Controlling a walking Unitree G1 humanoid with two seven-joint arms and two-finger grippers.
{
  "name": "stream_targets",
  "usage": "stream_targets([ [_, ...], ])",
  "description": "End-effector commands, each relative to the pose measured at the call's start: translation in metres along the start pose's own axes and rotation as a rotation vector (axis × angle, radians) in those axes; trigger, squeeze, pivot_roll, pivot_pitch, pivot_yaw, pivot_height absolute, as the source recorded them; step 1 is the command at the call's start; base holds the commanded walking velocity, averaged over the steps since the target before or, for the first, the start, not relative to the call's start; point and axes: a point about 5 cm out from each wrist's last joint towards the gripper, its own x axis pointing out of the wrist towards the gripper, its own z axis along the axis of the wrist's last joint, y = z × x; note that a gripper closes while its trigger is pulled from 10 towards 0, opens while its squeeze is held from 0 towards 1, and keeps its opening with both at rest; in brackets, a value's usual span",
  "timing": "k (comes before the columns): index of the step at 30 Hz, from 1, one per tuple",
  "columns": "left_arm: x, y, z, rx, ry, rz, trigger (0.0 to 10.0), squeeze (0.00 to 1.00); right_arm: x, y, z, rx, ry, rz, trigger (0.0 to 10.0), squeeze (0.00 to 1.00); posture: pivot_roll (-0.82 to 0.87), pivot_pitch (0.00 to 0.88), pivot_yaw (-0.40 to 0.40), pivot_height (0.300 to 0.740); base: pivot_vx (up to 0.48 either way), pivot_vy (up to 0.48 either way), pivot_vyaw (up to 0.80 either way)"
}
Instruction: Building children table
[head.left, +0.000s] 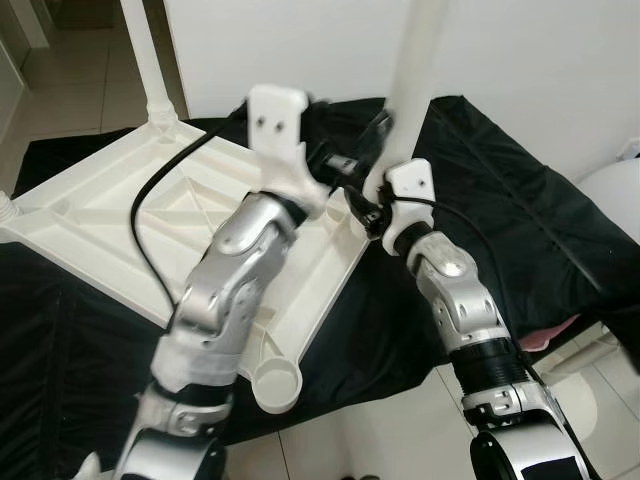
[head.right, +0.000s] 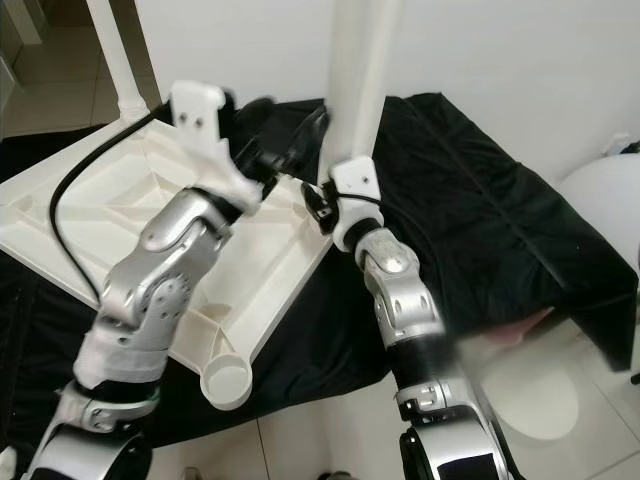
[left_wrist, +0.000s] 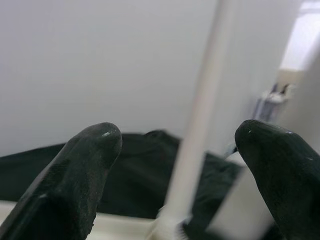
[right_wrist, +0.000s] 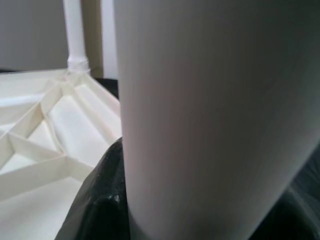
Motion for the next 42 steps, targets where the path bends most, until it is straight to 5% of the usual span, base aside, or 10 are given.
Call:
stream_targets([
  [1,-0.006,0.0,-0.001,0.033,0.002,-0.06,10.0,0.0,-0.004,-0.003,0.009,0.014,-0.056,-0.016,10.0,0.0,0.0,0.052,-0.048,0.74,0.0,0.0,0.0],
  [16,-0.063,0.027,-0.038,0.216,0.191,-0.032,10.0,0.0,-0.036,-0.017,0.006,0.01,-0.053,-0.066,10.0,0.0,0.0,0.041,-0.029,0.74,0.0,0.0,0.0],
  [30,-0.102,0.04,-0.044,0.295,0.304,-0.14,10.0,0.0,-0.051,-0.022,0.002,0.011,-0.033,-0.075,10.0,0.0,-0.01,0.023,-0.03,0.74,0.0,0.0,0.0],
  [42,-0.117,0.049,-0.044,0.361,0.397,-0.281,10.0,0.0,-0.053,-0.02,0.0,-0.003,-0.027,-0.054,10.0,0.0,0.0,0.008,-0.03,0.74,0.0,0.0,0.0],
])
